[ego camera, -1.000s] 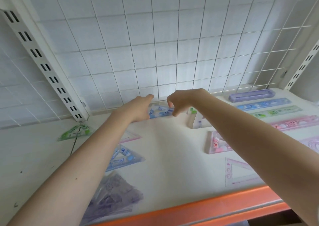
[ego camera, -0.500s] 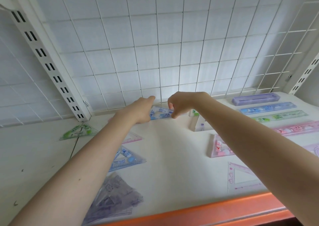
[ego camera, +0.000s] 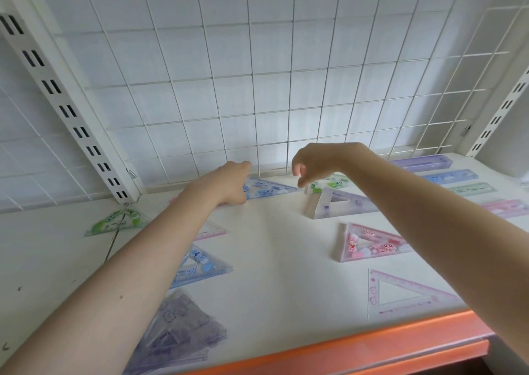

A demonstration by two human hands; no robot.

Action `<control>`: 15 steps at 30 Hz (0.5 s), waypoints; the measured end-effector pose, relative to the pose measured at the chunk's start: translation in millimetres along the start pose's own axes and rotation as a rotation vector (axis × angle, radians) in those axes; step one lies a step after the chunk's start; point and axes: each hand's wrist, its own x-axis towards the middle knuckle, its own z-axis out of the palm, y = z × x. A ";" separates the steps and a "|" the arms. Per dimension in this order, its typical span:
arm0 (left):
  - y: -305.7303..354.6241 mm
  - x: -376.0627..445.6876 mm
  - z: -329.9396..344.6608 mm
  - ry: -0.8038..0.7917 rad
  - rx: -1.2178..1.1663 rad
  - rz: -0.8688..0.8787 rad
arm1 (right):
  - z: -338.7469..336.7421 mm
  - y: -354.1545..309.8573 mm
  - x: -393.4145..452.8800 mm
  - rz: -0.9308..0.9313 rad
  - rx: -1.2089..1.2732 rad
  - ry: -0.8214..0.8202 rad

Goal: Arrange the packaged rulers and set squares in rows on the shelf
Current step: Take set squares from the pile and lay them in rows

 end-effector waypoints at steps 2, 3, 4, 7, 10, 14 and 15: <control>0.1 0.0 -0.4 -0.001 0.001 -0.007 | 6.3 -7.4 2.0 -0.022 0.006 0.008; -0.3 -0.3 -0.5 -0.002 0.004 -0.010 | 9.3 -10.8 3.8 -0.034 0.007 0.020; -0.7 -0.5 -0.8 0.000 0.007 -0.011 | 11.5 -13.4 5.3 -0.045 0.008 0.033; -1.6 -1.4 -1.1 0.006 0.019 -0.008 | 15.0 -20.4 8.7 -0.059 0.001 0.033; -1.7 -4.9 -1.6 0.016 0.030 -0.020 | 14.8 -25.3 11.7 -0.051 -0.001 0.022; -2.3 -7.5 -1.4 0.032 0.035 -0.020 | 15.0 -29.5 13.3 -0.033 -0.013 0.023; -2.9 -7.7 -1.8 0.033 0.034 -0.022 | 15.2 -30.5 13.2 -0.030 -0.016 0.025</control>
